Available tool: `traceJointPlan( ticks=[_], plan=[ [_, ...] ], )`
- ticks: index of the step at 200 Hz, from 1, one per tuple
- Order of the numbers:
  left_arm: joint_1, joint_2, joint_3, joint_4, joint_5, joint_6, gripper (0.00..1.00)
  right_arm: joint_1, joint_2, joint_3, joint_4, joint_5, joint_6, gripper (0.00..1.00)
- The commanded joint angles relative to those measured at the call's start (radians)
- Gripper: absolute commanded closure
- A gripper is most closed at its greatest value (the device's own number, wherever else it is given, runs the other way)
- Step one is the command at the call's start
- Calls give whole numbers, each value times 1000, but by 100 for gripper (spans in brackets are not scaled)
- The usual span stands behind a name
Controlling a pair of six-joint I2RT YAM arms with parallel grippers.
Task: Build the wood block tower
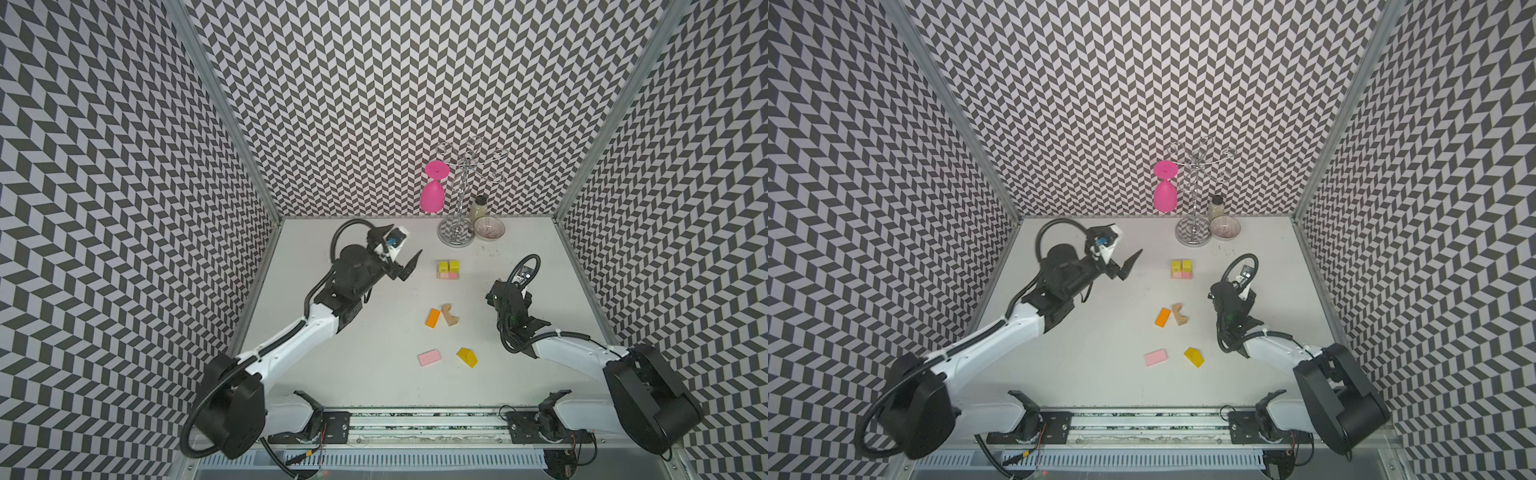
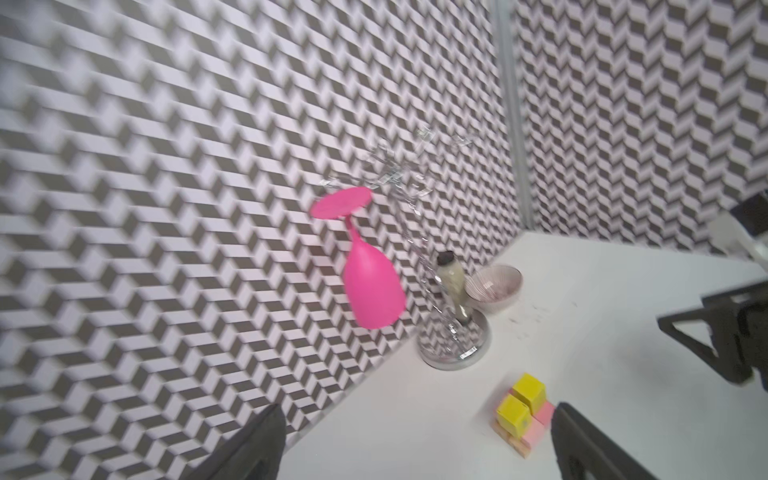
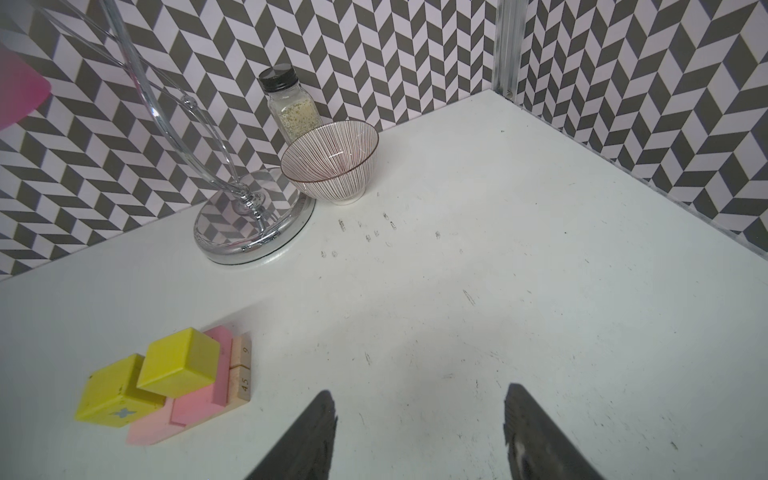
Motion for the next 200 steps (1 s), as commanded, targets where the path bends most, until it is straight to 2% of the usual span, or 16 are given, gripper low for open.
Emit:
traceJointPlan(
  ticks=[1,19,33,49,64,76,95,131,170,200],
  plan=[
    [-5,-37,-128,253,-75,-187,0,-4,45,56,34,3,-24,37],
    [13,-29,-211,354,-16,-320,0,-44,94,99,28,-68,-59,37],
    [32,4,-220,373,-13,-441,0,-93,126,138,50,-196,-102,38],
    [60,57,-135,204,-63,-558,0,-138,167,185,43,-304,-132,39],
    [64,151,-26,22,-163,-665,1,-163,202,247,-15,-357,-145,39],
    [66,244,84,-126,-207,-707,5,-168,234,269,-11,-385,-157,39],
    [64,371,201,-276,-236,-745,7,-167,299,292,15,-461,-181,38],
    [51,514,223,-205,-189,-806,8,-161,391,387,-67,-500,-199,37],
    [-10,739,444,-378,-226,-772,12,-110,422,413,-78,-434,-225,36],
    [-52,830,536,-424,-243,-766,12,-96,468,464,-127,-404,-229,35]
  ],
)
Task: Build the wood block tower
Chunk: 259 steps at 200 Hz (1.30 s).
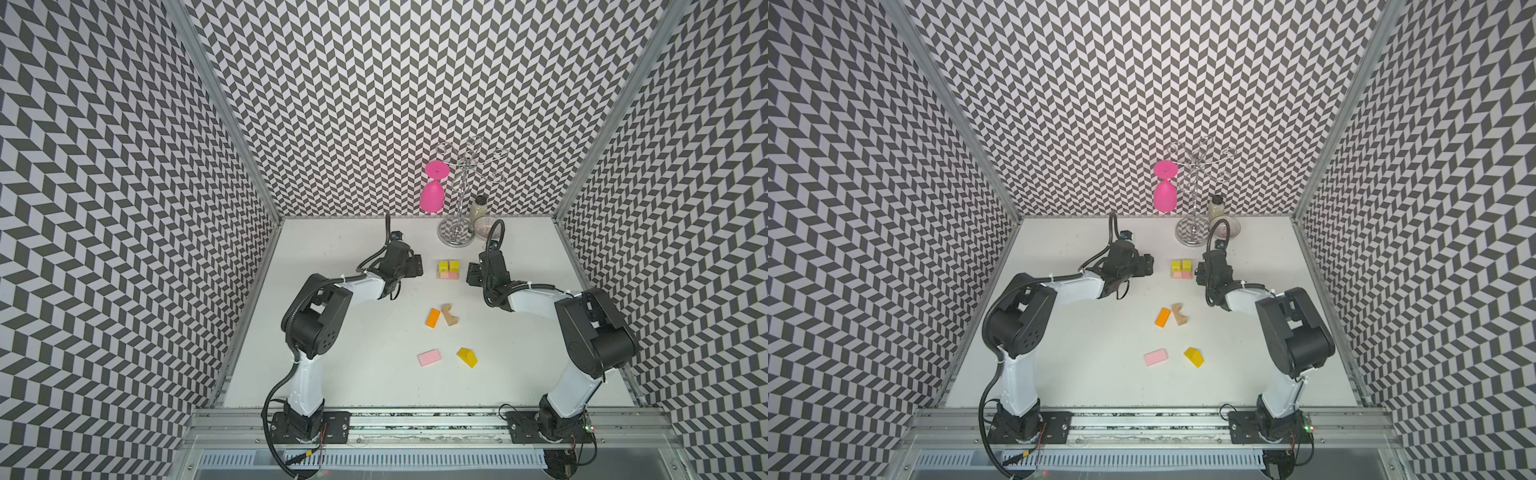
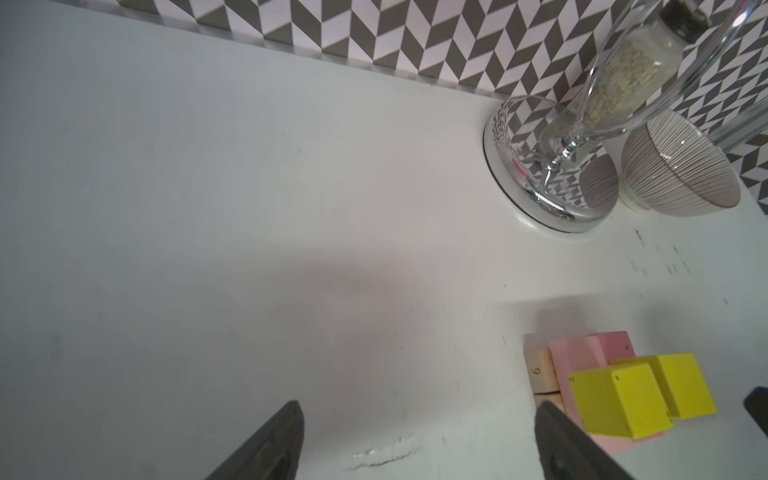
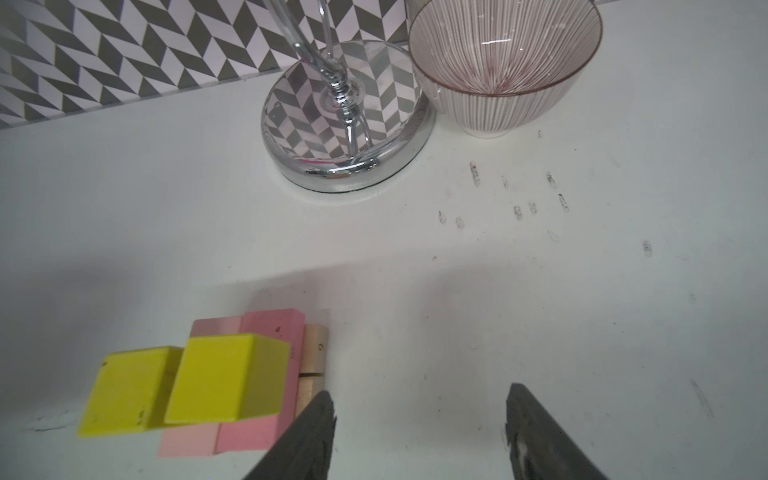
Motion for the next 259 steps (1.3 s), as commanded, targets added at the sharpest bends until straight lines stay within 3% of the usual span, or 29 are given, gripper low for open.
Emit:
traceJointPlan(
  ticks=[1,101,259],
  plan=[
    [-34,35,73,-78,-36,-9,12,12,44,56,-20,38,-20,35],
    [-61,104,151,-127,-108,21,13,-15,142,178,-99,18,-16,34],
    [-73,141,211,-134,-30,39,13,-20,132,160,-72,-52,-40,34]
  ],
)
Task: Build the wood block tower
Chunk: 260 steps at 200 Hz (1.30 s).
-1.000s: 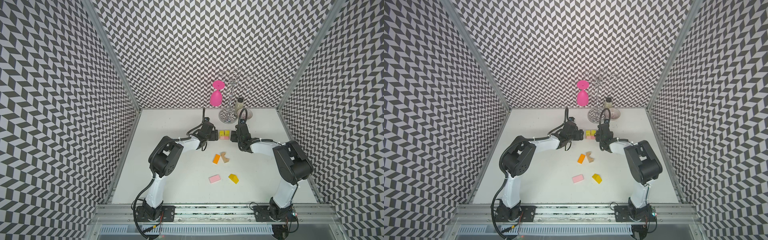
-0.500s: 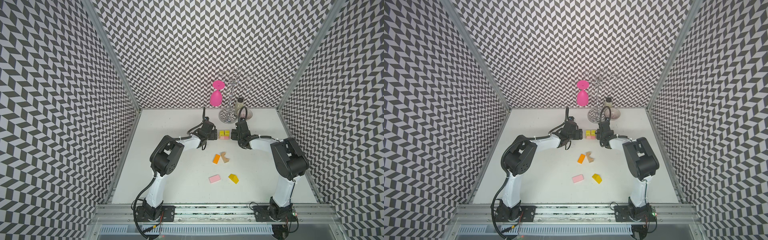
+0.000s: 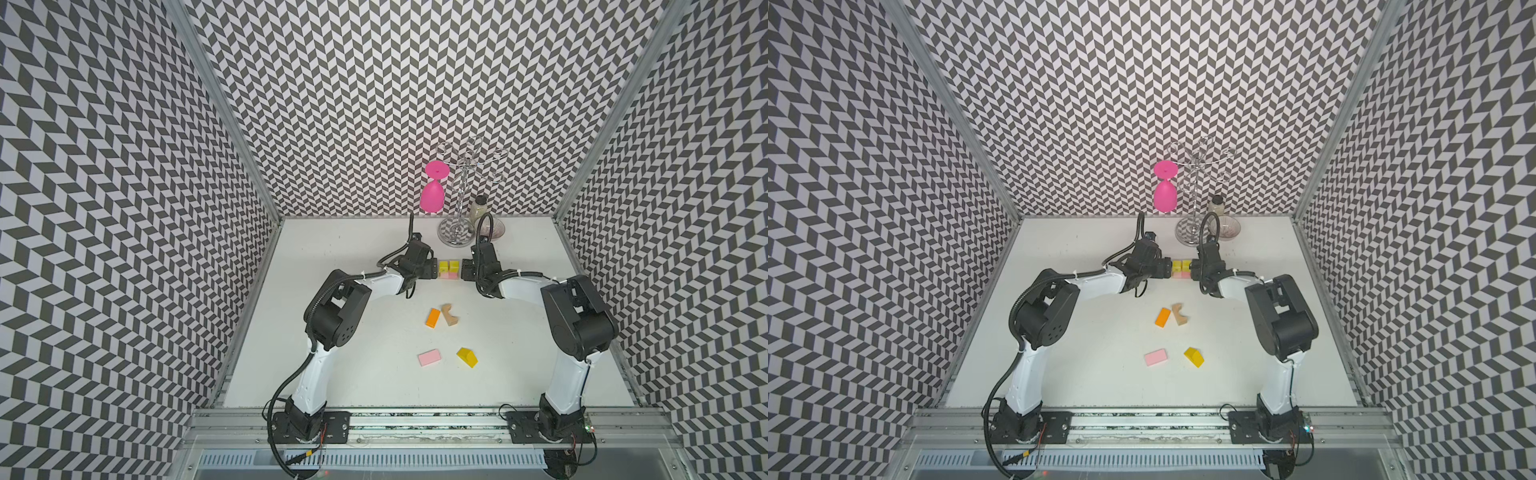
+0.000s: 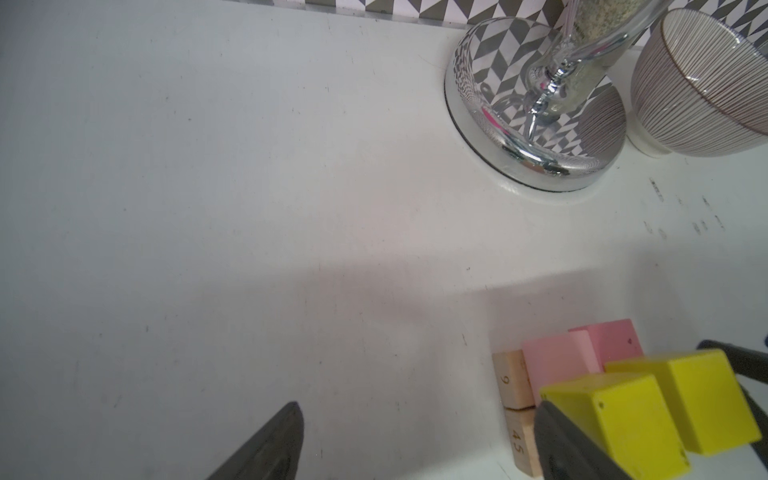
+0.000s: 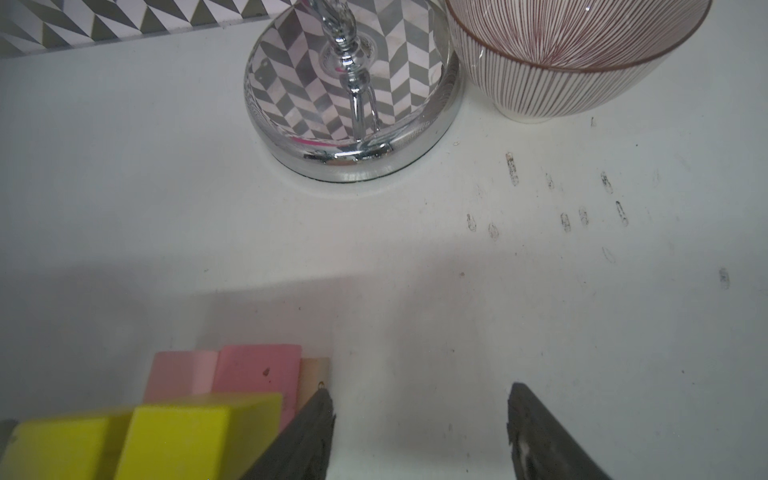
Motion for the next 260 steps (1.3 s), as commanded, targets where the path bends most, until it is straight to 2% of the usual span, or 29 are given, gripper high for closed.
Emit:
traceJointPlan(
  ticks=[1,189,229,260],
  plan=[
    [-7,16,35,-14,12,8,13,-1,0,3,35,-13,-14,34],
    [-14,56,83,-18,60,7,13,12,1,3,44,-46,-42,34],
    [-14,56,88,-25,53,7,13,15,1,3,44,-43,-43,34],
    [-14,23,40,-10,-8,-2,12,15,-2,-2,47,-32,-37,34]
  ],
)
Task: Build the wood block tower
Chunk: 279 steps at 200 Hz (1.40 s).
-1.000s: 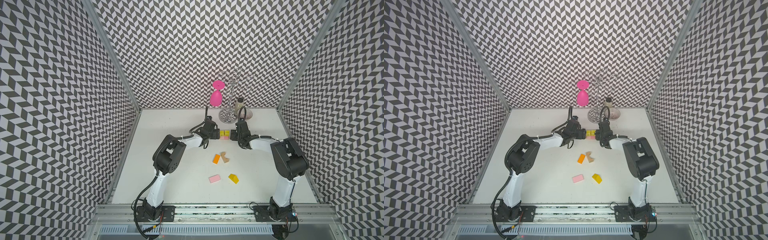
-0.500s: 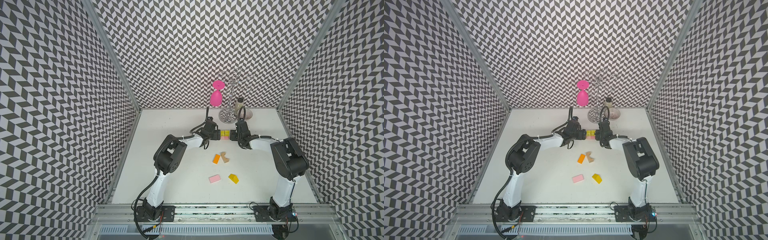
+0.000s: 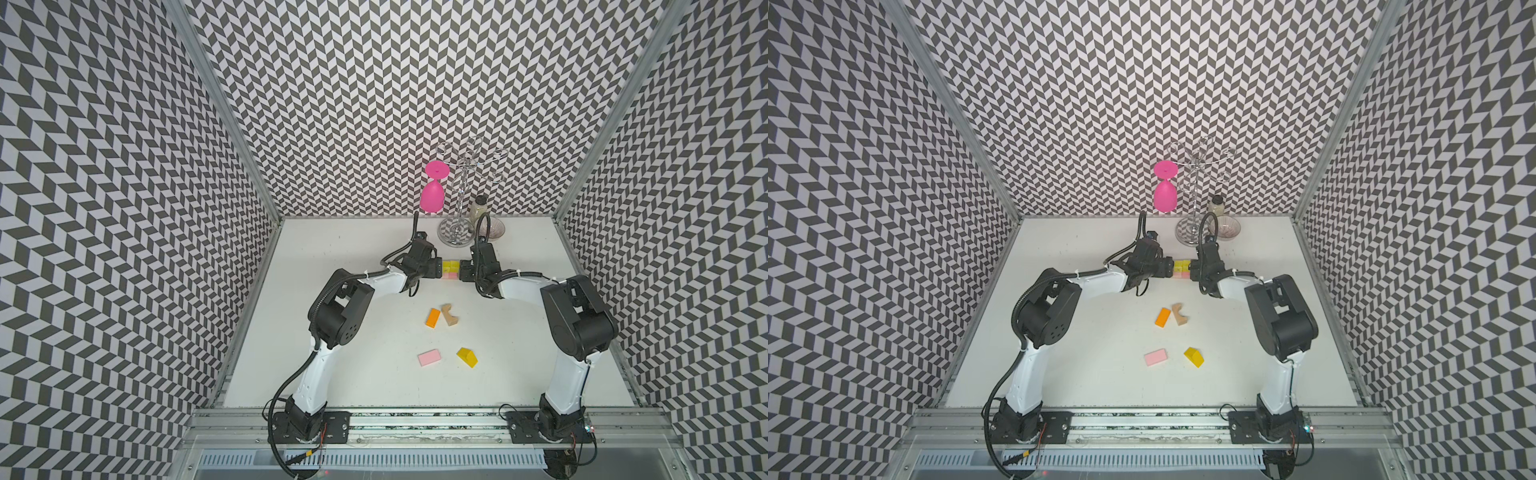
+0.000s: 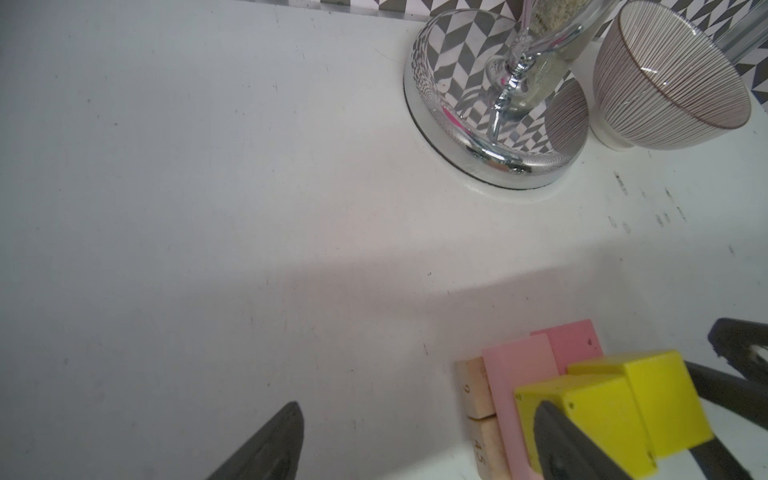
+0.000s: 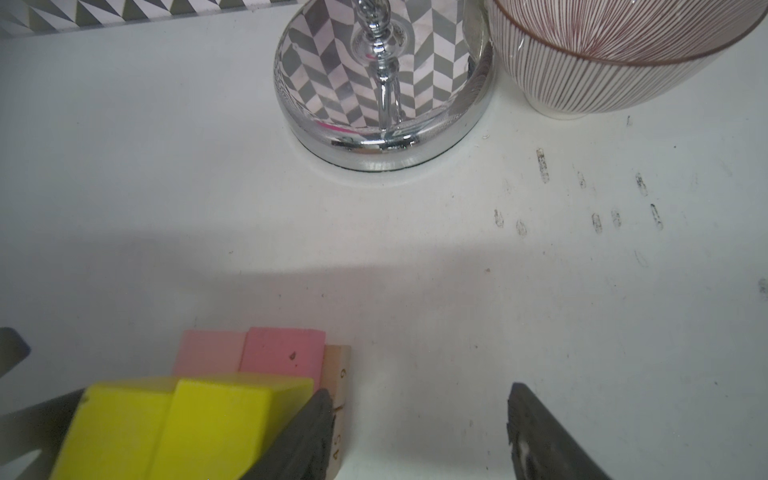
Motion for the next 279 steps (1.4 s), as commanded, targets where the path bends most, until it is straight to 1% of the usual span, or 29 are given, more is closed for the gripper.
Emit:
traceJointPlan(
  ticks=[1,28,51,68,84,109,135,279],
  plan=[
    [-7,-14,-20,9,-53,-12,12,6,-2,-2,47,8,-8,34],
    [-10,-84,-111,57,-74,-5,11,6,-8,-8,51,13,-5,34],
    [-20,-168,-230,150,-75,9,10,5,-10,-11,56,11,-5,34],
    [-23,-212,-301,222,-43,16,9,6,-9,-11,55,11,-7,34],
    [-24,-228,-334,268,-1,16,9,6,-11,-13,58,8,-9,34],
    [-32,-206,-314,270,46,25,10,5,-11,-13,57,3,-12,34],
    [-44,-184,-287,253,40,29,10,7,-14,-14,61,-1,-15,34],
    [-60,-145,-240,226,59,29,10,9,1,1,50,-13,-24,34]
  ],
)
